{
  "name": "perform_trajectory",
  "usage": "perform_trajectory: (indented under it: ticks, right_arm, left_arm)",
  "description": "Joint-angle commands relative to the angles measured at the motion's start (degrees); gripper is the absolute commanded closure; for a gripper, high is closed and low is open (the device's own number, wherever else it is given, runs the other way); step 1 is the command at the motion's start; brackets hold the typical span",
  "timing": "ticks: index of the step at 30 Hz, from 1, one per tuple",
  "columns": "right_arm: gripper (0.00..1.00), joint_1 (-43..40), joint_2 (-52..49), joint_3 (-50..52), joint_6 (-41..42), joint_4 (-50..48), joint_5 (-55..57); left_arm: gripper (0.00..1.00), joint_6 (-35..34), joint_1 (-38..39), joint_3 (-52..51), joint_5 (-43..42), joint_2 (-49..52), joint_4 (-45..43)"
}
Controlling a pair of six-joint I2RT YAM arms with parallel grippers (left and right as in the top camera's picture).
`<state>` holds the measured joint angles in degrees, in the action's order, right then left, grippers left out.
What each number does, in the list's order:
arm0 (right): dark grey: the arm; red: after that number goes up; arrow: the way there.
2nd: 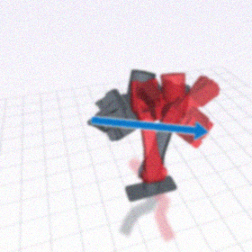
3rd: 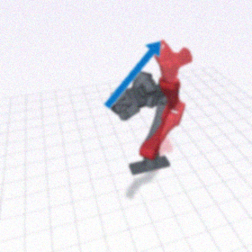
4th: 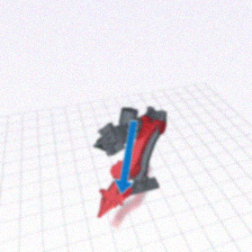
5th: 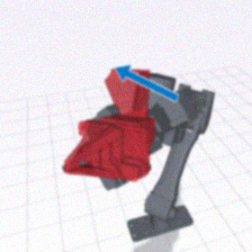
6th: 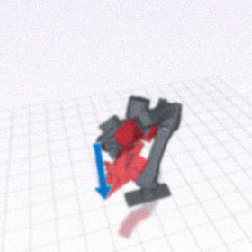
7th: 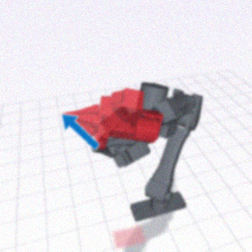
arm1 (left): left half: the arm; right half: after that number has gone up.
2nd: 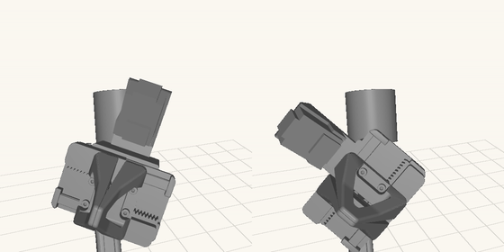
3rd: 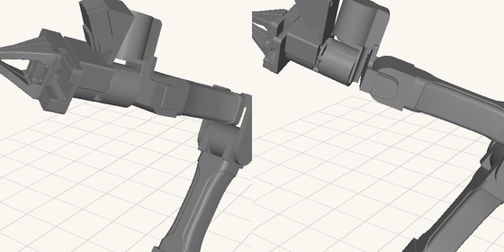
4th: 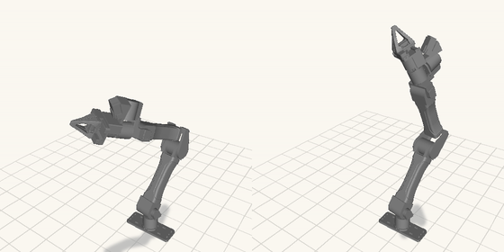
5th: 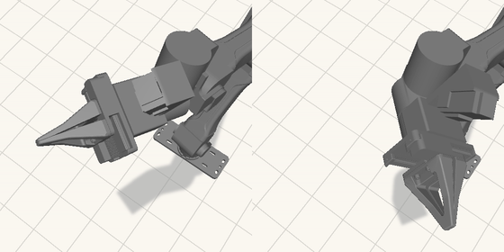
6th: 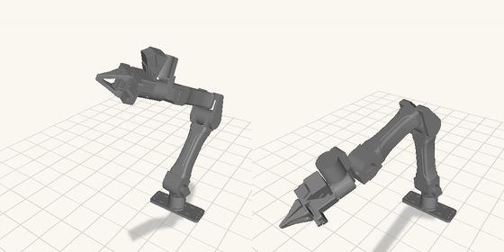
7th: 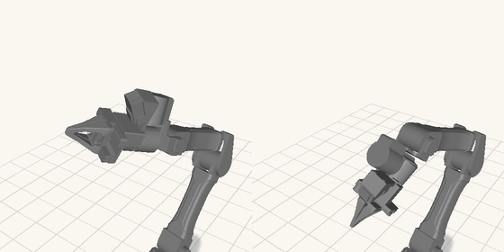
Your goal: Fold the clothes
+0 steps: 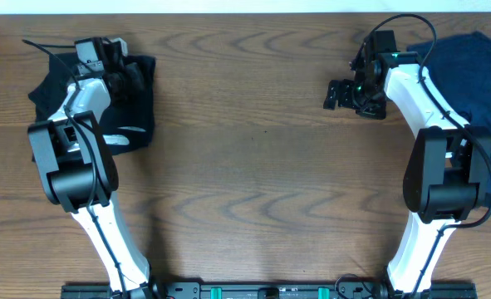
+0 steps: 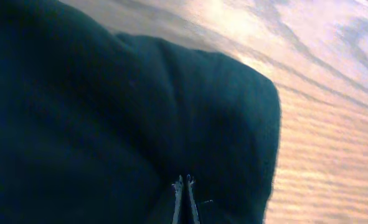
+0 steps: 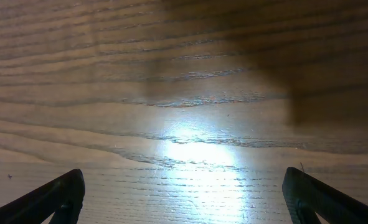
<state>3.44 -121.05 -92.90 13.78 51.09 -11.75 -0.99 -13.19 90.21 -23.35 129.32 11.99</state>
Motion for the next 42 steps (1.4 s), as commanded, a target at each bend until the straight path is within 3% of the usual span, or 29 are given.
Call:
perform_trajectory:
  ticks: [1, 18, 26, 42]
  right_arm:
    - [0.01, 0.33, 1.38, -0.74, -0.57, -0.09, 0.39]
    - [0.01, 0.33, 1.38, -0.74, -0.57, -0.09, 0.39]
    - [0.01, 0.33, 1.38, -0.74, -0.57, -0.09, 0.39]
    - [0.01, 0.31, 1.38, -0.74, -0.57, -0.09, 0.39]
  left_arm:
    - [0.94, 1.6, -0.07, -0.63, -5.9, 0.52, 1.92]
    - [0.94, 3.93, -0.55, -0.63, -5.09, -11.3, 5.55]
    - [0.94, -3.87, -4.66, -0.63, 11.06, -17.57, 7.69]
    - [0.94, -9.64, -14.03, -0.63, 15.06, -13.4, -9.51]
